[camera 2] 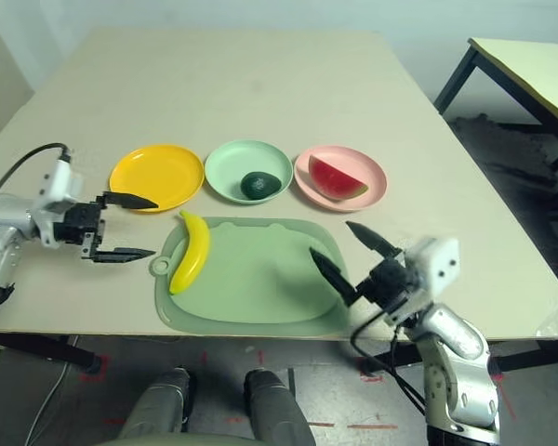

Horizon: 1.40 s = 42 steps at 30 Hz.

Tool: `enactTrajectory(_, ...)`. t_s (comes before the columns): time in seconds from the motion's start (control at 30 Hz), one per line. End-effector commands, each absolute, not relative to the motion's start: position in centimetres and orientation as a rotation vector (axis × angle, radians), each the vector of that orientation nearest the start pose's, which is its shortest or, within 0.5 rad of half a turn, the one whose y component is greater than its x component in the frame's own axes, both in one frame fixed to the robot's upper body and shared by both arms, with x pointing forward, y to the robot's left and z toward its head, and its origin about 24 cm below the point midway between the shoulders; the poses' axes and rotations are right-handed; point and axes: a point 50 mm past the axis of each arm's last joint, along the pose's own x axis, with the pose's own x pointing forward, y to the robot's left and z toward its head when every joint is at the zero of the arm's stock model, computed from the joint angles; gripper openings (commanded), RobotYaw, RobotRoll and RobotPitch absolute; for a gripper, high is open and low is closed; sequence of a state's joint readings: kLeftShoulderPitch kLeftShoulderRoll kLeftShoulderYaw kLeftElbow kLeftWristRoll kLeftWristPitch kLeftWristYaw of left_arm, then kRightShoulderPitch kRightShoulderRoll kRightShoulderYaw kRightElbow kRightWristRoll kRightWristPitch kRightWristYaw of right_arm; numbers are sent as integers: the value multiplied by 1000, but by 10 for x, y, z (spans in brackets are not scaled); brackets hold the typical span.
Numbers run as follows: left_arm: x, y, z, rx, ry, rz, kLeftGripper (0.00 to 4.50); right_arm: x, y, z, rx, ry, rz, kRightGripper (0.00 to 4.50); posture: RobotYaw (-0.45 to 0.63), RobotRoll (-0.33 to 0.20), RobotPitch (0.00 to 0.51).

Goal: Place the fruits into color-matched plates.

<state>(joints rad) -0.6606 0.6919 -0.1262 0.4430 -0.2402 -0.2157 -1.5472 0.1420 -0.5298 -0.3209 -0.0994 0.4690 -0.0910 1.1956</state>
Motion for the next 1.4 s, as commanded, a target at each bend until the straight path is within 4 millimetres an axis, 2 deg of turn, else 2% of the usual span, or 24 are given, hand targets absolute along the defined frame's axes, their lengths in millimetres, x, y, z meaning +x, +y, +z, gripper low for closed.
enactTrajectory(0.03, 318, 204, 169, 880, -31, -1545, 4500, 197, -260, 99, -244, -122, 1099, 4461, -35, 0, 136)
enactTrajectory(0.2, 327, 184, 188, 1188, -227, -1606, 4500, 198, -260, 98, -235, -107, 1225, 4461, -33, 0, 133)
enactTrajectory(0.37, 333, 164, 186, 1519, -260, -1738, 4500, 197, -255, 95, -208, -95, 1274, 4461, -44, 0, 131)
enactTrajectory(0.53, 337, 136, 171, 1592, -225, -1884, 4500, 189, -251, 87, -192, -65, 1299, 4461, -60, 0, 131)
enactTrajectory(0.77, 339, 102, 164, 1597, -227, -1984, 4500, 177, -248, 87, -207, -45, 1299, 4461, -108, 0, 132)
enactTrajectory(1.07, 340, 84, 155, 1638, -121, -2047, 4500, 169, -242, 93, -208, -54, 1254, 4461, -148, 0, 132)
enactTrajectory(1.33, 341, 89, 147, 1606, -18, -2075, 1855, 170, -242, 96, -204, -74, 1203, 4500, -162, 0, 124)
enactTrajectory(1.37, 341, 91, 147, 1603, -15, -2074, 1610, 169, -242, 96, -201, -76, 1200, 4500, -161, 0, 124)
enactTrajectory(1.4, 341, 92, 148, 1597, -15, -2066, 1578, 169, -242, 95, -200, -79, 1196, 4500, -157, 0, 125)
